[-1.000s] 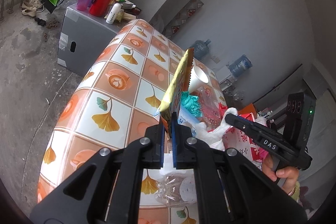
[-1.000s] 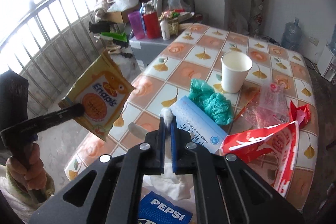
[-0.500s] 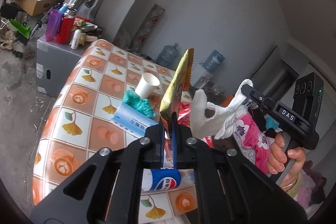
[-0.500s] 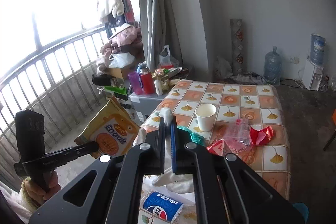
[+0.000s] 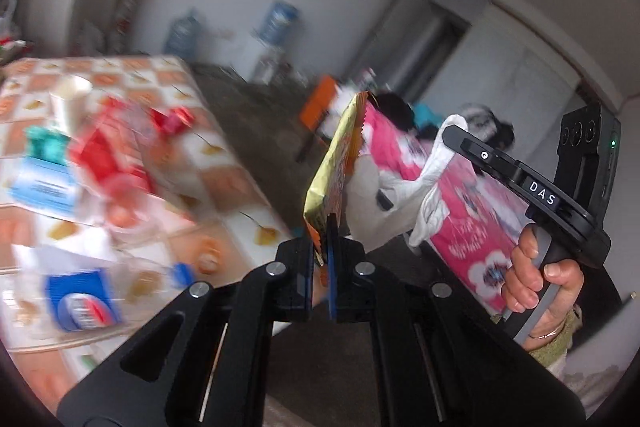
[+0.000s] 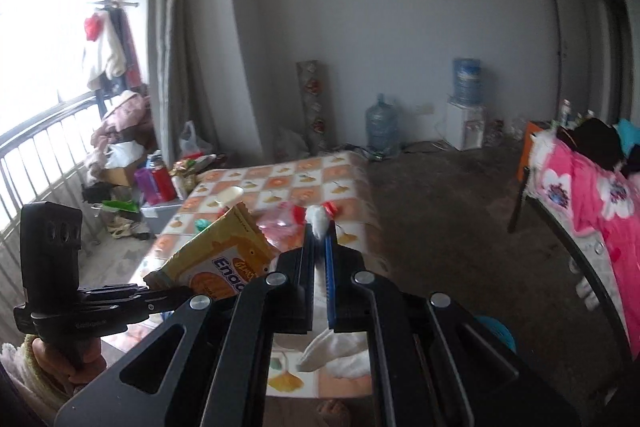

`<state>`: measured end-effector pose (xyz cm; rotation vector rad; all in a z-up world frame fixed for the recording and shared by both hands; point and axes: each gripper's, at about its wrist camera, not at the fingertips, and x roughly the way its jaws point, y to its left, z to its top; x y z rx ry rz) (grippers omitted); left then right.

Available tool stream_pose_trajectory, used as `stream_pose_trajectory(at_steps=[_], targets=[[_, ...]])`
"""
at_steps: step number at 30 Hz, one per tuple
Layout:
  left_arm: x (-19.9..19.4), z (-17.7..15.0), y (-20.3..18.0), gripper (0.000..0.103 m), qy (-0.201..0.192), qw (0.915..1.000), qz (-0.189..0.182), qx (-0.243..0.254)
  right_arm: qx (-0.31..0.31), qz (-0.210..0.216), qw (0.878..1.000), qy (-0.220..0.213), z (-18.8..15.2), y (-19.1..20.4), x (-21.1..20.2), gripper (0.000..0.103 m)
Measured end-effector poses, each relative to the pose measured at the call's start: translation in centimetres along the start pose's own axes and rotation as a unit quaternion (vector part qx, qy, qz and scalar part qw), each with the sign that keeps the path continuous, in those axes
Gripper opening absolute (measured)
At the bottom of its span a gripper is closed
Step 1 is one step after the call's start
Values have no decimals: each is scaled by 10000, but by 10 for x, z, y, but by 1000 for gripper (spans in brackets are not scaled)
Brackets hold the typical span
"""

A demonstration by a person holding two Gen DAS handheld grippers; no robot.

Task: Collect trash
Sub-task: 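Carry both items over the blue wastebasket and open both grippers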

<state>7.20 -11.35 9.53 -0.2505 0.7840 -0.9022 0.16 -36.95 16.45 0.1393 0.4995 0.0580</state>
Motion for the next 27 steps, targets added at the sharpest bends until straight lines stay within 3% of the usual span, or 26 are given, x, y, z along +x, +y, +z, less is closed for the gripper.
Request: stream_pose_trajectory(at_steps=[4,9,16,23,25,27], targets=[[92,-4,-38,4,740,9961,-161,450,400,-716,9962,309,-32,-71,1,5],[218,-6,-60,4,1736,9819,-241,714,934,-1325,9841,728,-72,-148,32,5],[384,-18,-58,4,2995,9507,74,805,1683,-1828,9605,1254,-127,-239,111,5],[506,-39,-32,5,3741,9228,568,731,2073,-2138,9415,1574,-181,-304,186,5],[529,-43,-25,11,3849,9173,724,718,2234,-2135,9363,1670,-196,-320,204,6],[550,-47,-20,33,3896,9150,818,655,2396,-2171,9287,1816,-213,-333,221,6]])
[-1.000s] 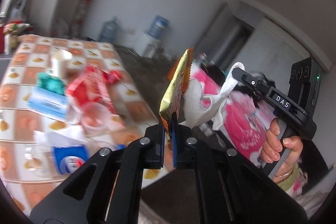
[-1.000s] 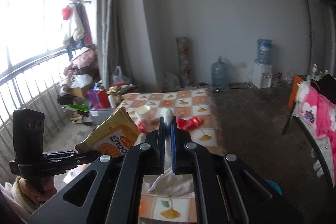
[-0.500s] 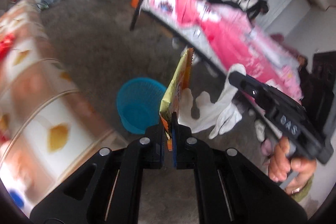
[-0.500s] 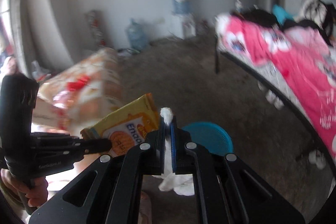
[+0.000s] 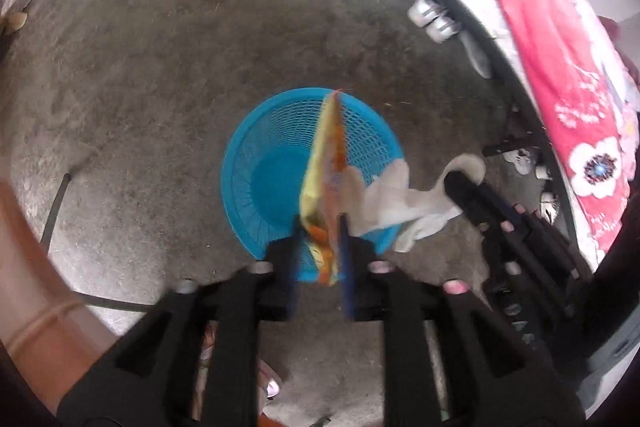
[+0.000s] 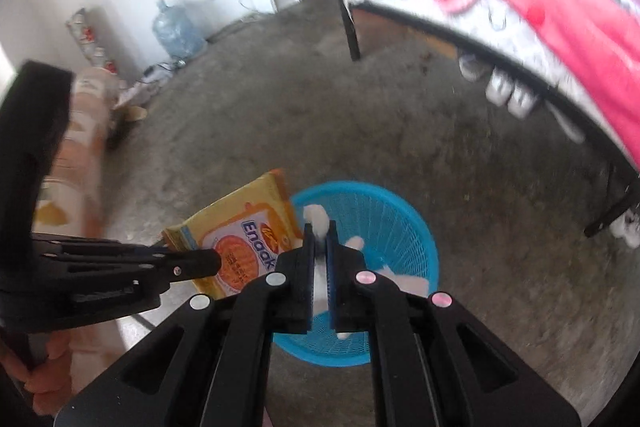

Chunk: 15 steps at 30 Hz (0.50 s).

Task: Collect trash
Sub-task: 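Carry both items over the blue wastebasket and open both grippers, then move both grippers back to the table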

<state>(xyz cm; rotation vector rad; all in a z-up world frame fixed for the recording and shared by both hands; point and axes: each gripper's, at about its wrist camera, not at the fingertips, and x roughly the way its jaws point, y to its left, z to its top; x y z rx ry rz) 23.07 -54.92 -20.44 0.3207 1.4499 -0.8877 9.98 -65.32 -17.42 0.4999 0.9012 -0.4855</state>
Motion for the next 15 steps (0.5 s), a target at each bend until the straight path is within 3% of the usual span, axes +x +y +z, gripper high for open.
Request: stream_pose_trajectory(at_steps=[1,2,7,15], targets=[[6,3,2,53,-6,10000,59,-51,71,-32,9999,113,-2,-3,11,8],[10,5,4,64,-57,9999,98,-93,137,-51,9996,256,-5,-7,22,9],[5,4,7,69,-189,9998,-72,-91,221,-166,9991,328,-17,-10,30,38],[-44,-13,-11,70,-622,9980,-37,116,-91,-107,9999,-31,-16,2,-8,46]])
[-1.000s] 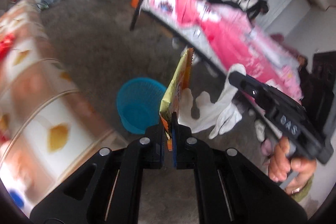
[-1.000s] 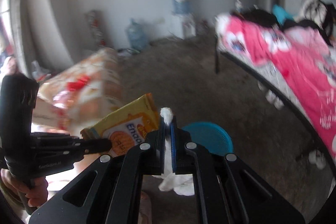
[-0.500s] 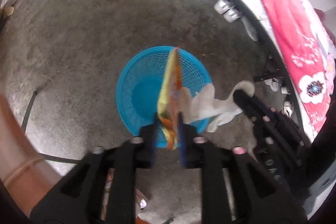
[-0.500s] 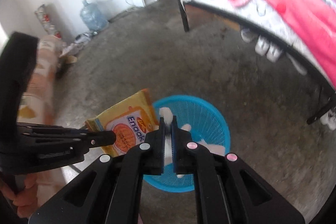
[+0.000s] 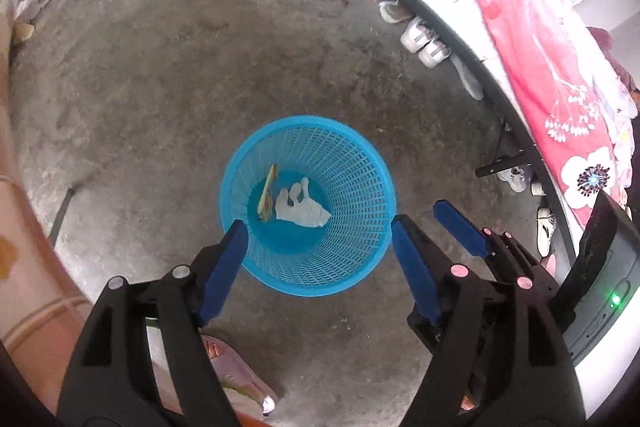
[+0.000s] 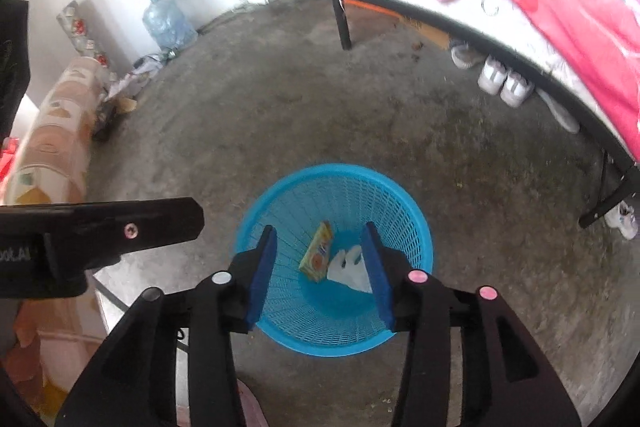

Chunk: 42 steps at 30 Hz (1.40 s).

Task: Collect trash
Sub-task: 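Move both grippers back to the table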

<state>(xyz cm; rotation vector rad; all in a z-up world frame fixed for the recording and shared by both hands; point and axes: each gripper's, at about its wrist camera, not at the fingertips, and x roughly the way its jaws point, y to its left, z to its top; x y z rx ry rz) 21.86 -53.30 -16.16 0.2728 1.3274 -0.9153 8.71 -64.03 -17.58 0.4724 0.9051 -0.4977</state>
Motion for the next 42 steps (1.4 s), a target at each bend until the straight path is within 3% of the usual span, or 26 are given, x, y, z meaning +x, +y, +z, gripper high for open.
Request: stream_pose_trajectory(at_steps=[6,11,20,25,30,36,39,42], targets=[[-68,-25,-6,70,-490,9987,-129,-6,-201,118,9991,-351,-2,17,-59,49],[-146,-64,-1,78,-1094,9934,-323,77,-574,133,9956,-735,-8,36,-127,66],[-306,-172,49,83,-2351,9705,-527,-62,-1299,115,9805,-1469,-29,93,-258,97],[-383,-262,108,91,-3040,9494,-563,-555,-2105,417,9600,-1796,-60,165,-307,97],[-437,-354,181,93,-3527,9268,-83,-1285,-2725,1252,9401,-1623,-102,248,-315,97],[-473,-454,261,94,-3804,8904,438,-2460,-2686,2534,9243,-963,-145,326,-291,97],[-474,-486,284,94,-3735,8805,664,-2842,-2641,2827,9199,-642,-163,354,-279,97],[-468,-504,300,94,-3687,8765,733,-3007,-2503,2838,9252,-288,-166,369,-261,97]])
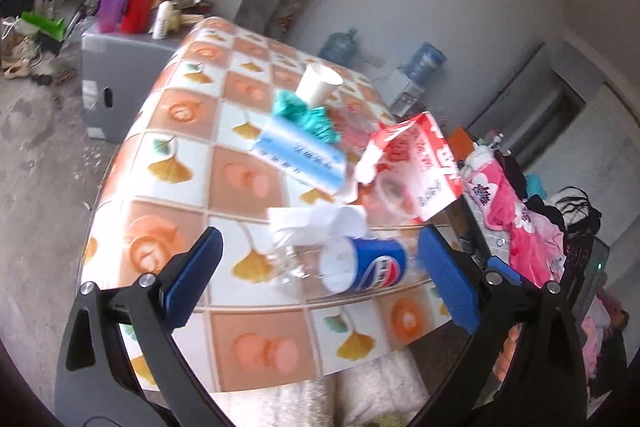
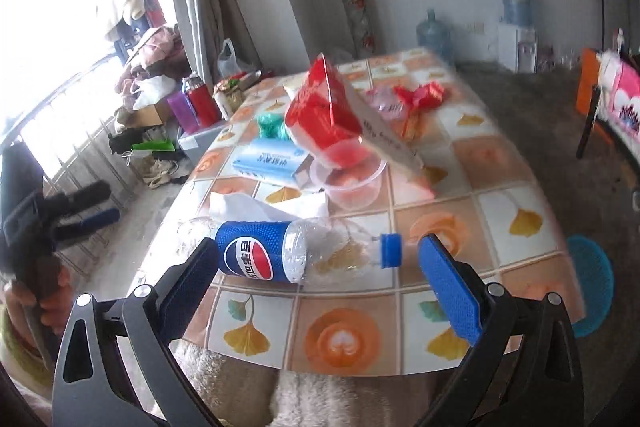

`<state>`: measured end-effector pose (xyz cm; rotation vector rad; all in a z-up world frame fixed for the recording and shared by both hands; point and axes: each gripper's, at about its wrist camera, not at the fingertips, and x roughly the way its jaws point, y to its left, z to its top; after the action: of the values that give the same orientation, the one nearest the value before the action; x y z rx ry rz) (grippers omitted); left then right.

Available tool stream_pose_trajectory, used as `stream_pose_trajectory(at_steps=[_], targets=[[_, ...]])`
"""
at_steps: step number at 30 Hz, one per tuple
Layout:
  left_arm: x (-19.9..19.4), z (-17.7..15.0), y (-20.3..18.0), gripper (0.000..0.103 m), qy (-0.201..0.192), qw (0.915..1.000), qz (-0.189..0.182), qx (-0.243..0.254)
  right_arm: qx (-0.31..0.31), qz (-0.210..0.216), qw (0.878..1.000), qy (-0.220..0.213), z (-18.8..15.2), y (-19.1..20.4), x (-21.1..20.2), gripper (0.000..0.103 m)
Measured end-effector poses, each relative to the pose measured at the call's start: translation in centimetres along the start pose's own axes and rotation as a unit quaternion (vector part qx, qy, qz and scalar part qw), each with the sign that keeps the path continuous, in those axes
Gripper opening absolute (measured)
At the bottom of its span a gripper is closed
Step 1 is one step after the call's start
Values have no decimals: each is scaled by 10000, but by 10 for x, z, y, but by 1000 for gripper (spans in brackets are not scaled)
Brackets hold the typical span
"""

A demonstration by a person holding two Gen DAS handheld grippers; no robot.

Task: Collect trash
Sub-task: 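Move both grippers back to the table, then grasp the red-and-white paper snack bag with the right gripper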

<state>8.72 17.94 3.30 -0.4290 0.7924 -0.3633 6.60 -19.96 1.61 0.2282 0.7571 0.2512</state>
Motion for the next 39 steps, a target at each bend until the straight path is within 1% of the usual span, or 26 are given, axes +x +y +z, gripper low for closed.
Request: stream_pose_trajectory(at_steps=[2,4,6,8,13,15,16,17,20,22,24,26,30,33,34,35,36,37,38,39], targets=[[11,-3,6,94,44,10000,-38,19,318,73,9993,161,1,-9,11,97],[24,-3,4,94,104,9999,-74,45,629,112,9975,314,2,-17,21,97],[37,1,0,94,174,9997,-122,133,796,73,9961,367,5,-24,30,93],[50,6,-9,94,210,9992,-173,276,818,-5,9959,377,9,-30,37,91],[72,22,-28,94,198,9974,-310,616,905,-182,9955,232,27,-46,42,84],[81,29,-41,93,176,9961,-360,788,774,-262,9966,118,36,-47,41,82],[85,33,-47,90,169,9954,-364,864,665,-282,9974,84,41,-46,42,82],[90,36,-54,83,189,9946,-380,948,518,-311,9982,37,46,-43,45,81],[105,42,-71,73,280,9921,-456,1132,22,-367,9993,-68,59,-31,53,77],[118,45,-82,66,361,9907,-421,1240,-273,-424,9987,-118,67,-23,60,76],[128,49,-88,61,390,9904,-454,1250,-469,-410,9979,-197,74,-17,64,74],[138,56,-95,53,408,9903,-515,1227,-610,-420,9970,-236,82,-14,69,69],[152,68,-105,48,368,9894,-470,1327,-752,-395,9961,-229,94,-11,78,62],[167,73,-110,43,504,9882,-287,1414,-827,-407,9956,-149,102,-12,87,50],[171,74,-110,41,537,9883,-262,1407,-829,-419,9956,-94,104,-13,91,41],[173,75,-110,40,557,9884,-268,1389,-822,-392,9958,-45,106,-16,95,28],[175,75,-110,40,563,9887,-279,1358,-799,-363,9961,-24,108,-18,98,22],[175,77,-110,39,554,9891,-296,1333,-766,-400,9962,-57,110,-21,98,21],[174,78,-110,39,536,9894,-322,1308,-749,-436,9961,-159,113,-24,97,17],[172,78,-110,39,509,9898,-361,1284,-744,-490,9956,-280,116,-26,94,16]])
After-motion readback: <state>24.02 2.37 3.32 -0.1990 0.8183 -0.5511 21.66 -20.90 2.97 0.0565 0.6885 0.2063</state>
